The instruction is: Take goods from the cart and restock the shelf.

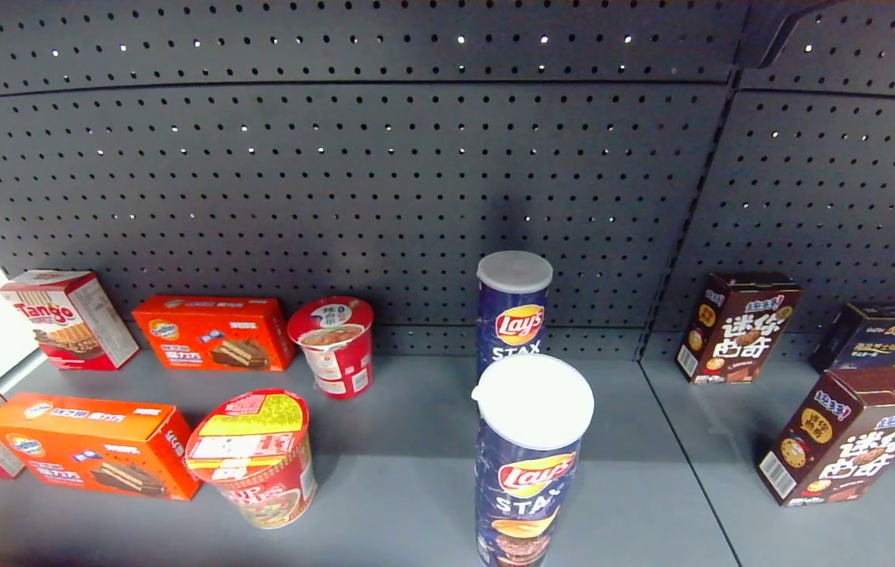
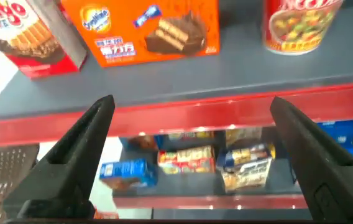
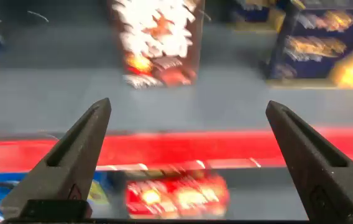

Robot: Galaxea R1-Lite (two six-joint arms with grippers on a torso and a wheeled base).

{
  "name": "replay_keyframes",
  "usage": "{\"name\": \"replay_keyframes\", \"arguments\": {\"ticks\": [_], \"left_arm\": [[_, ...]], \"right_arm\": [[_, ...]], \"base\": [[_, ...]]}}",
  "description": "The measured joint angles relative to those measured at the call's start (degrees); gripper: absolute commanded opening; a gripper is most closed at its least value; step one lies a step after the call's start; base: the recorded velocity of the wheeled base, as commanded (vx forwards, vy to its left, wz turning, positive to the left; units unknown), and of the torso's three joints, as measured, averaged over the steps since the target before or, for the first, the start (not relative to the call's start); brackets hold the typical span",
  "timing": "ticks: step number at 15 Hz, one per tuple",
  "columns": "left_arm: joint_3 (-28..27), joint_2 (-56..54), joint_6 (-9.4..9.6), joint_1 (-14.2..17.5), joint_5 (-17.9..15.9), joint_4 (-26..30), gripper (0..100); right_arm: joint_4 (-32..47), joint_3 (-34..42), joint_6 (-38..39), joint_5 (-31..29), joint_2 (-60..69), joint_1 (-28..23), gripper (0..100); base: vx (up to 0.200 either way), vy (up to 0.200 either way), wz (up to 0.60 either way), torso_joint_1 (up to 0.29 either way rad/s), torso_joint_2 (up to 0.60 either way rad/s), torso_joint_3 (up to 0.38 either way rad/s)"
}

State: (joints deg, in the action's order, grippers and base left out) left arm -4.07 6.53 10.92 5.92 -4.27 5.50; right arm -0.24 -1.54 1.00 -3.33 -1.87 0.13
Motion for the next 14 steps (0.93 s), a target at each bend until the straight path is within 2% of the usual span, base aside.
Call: {"name": "replay_keyframes", "arguments": {"ticks": [2, 3, 6, 7, 9, 11, 13, 14], "left_arm": [[0.7, -0.8, -0.09, 0.0, -4.2, -1.5, 100], [1.3, -1.0, -0.83, 0.0, -5.2, -4.1, 100], [2.6, -1.4, -6.36, 0.0, -7.8, -6.3, 100], [3.1, -1.4, -6.9, 0.0, -8.0, -8.4, 100], [3.8, -1.4, -7.38, 0.0, -8.9, -9.1, 100], [4.0, -1.4, -6.58, 0.0, -12.2, -8.9, 100], [4.0, -1.4, -6.77, 0.2, -7.6, -8.6, 100], [4.0, -1.4, -6.66, 0.6, -2.8, -7.6, 100]], "right_arm": [[0.0, 1.2, -0.5, 0.8, 1.2, -0.1, 100], [-0.1, 1.3, -0.6, 1.4, 1.5, -0.1, 100], [-0.2, 1.4, 0.7, 1.9, 1.9, -0.1, 100], [-0.3, 1.5, 0.5, 1.9, 1.9, -0.1, 100], [-0.3, 1.5, 0.4, 1.9, 2.0, -0.1, 100], [-0.1, 1.5, 0.0, 2.0, 2.0, -0.1, 100], [-0.1, 1.5, -0.1, 2.0, 2.0, -0.1, 100], [-0.1, 1.5, -0.1, 2.0, 2.0, -0.1, 100]], "base": [[0.0, 0.0, 0.0, 0.0, 0.0, 0.0], [0.0, 0.0, 0.0, 0.0, 0.0, 0.0], [0.0, 0.0, 0.0, 0.0, 0.0, 0.0], [0.0, 0.0, 0.0, 0.0, 0.0, 0.0], [0.0, 0.0, 0.0, 0.0, 0.0, 0.0], [0.0, 0.0, 0.0, 0.0, 0.0, 0.0], [0.0, 0.0, 0.0, 0.0, 0.0, 0.0], [0.0, 0.0, 0.0, 0.0, 0.0, 0.0]]}}
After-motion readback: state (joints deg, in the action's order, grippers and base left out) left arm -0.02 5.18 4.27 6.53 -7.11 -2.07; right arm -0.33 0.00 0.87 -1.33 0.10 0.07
